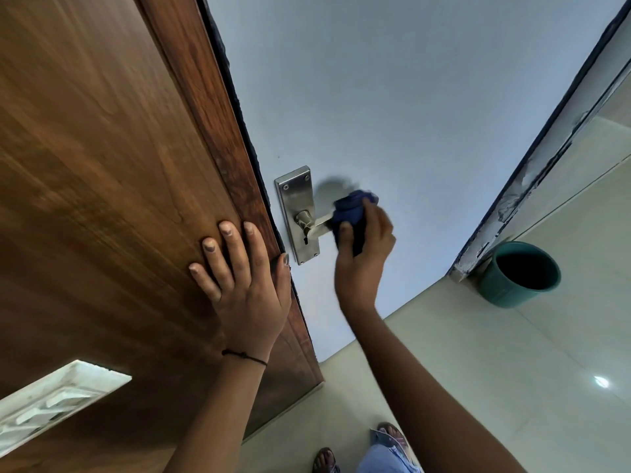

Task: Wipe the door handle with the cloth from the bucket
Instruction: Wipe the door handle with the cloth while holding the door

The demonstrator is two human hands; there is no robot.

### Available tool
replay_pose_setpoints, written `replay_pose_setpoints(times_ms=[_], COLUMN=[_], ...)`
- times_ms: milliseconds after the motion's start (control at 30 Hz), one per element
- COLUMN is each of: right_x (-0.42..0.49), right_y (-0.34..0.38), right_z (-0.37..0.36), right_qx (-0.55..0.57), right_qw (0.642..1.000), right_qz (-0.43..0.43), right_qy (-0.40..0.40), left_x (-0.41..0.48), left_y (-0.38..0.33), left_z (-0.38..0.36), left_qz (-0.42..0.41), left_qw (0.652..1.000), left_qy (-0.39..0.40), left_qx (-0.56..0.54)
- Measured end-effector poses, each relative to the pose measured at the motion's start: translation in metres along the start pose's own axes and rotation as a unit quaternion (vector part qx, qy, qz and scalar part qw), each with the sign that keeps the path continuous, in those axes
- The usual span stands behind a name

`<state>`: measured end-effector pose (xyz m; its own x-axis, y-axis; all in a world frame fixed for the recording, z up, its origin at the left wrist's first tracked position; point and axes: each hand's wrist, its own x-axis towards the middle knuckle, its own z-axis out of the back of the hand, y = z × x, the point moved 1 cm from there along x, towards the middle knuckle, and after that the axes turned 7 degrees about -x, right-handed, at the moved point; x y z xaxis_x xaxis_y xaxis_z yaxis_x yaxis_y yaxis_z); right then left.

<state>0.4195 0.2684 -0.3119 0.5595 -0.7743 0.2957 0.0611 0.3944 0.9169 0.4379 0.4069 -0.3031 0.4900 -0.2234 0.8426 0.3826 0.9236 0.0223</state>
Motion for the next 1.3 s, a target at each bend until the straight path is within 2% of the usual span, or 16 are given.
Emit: replay_pose_setpoints(times_ms=[100,167,267,333,433,533,567,633,667,700,767,900,1000,1033,1133,1300], right_x=[-0.016,0.006,0.045,0.062,0.067,0.056,0.053,0.046,0.04,0.034,0.016,-0.007,-0.015,-0.017,-0.017,0.008], right_y=[-0.001,-0.001,0.0,0.002,0.006,0.008,0.006,0.005,0.007,0.009,0.015,0.015,0.0,-0.005,-0.018,-0.039], right_z=[-0.012,-0.008,0.002,0.007,0.01,0.003,-0.002,-0.012,-0.015,-0.02,-0.027,-0.021,-0.005,-0.001,0.012,0.06], right_qx=[-0.064,-0.083,0.004,0.099,0.222,0.4,0.454,0.518,0.518,0.541,0.515,0.371,0.208,0.14,0.024,0.054], right_qw=[0.995,0.995,1.0,0.986,0.936,0.835,0.797,0.749,0.75,0.73,0.739,0.828,0.916,0.931,0.944,0.957], right_qz=[0.078,0.064,-0.007,-0.128,-0.262,-0.376,-0.398,-0.412,-0.411,-0.416,-0.429,-0.396,-0.253,-0.202,-0.113,-0.14], right_qy=[0.023,-0.007,-0.006,0.03,0.082,0.038,0.021,0.0,0.01,0.024,0.065,0.141,0.231,0.271,0.309,0.248], left_x=[-0.001,0.0,0.0,0.0,-0.001,0.0,0.0,-0.001,-0.001,-0.001,-0.001,0.001,0.0,0.001,0.001,-0.002], left_y=[0.0,0.0,0.0,0.0,0.0,-0.001,0.0,0.0,0.001,0.001,0.001,0.001,0.0,0.0,-0.005,-0.041], left_z=[0.001,0.001,0.002,0.002,0.001,0.001,0.001,0.001,0.001,0.001,0.002,0.004,0.006,0.007,0.009,0.01], left_qz=[-0.006,-0.007,-0.006,-0.006,-0.005,-0.003,-0.004,-0.008,-0.009,-0.01,-0.013,-0.013,-0.006,-0.003,0.009,0.031], left_qw=[1.0,1.0,1.0,1.0,1.0,1.0,1.0,1.0,1.0,1.0,1.0,1.0,1.0,1.0,0.999,0.984], left_qy=[0.001,0.004,0.007,0.008,0.007,0.006,0.006,0.005,0.006,0.006,0.005,0.008,0.009,0.012,0.03,0.073], left_qx=[0.001,0.004,0.004,0.001,-0.003,-0.007,-0.012,-0.017,-0.017,-0.018,-0.018,-0.016,-0.016,-0.019,-0.037,-0.157])
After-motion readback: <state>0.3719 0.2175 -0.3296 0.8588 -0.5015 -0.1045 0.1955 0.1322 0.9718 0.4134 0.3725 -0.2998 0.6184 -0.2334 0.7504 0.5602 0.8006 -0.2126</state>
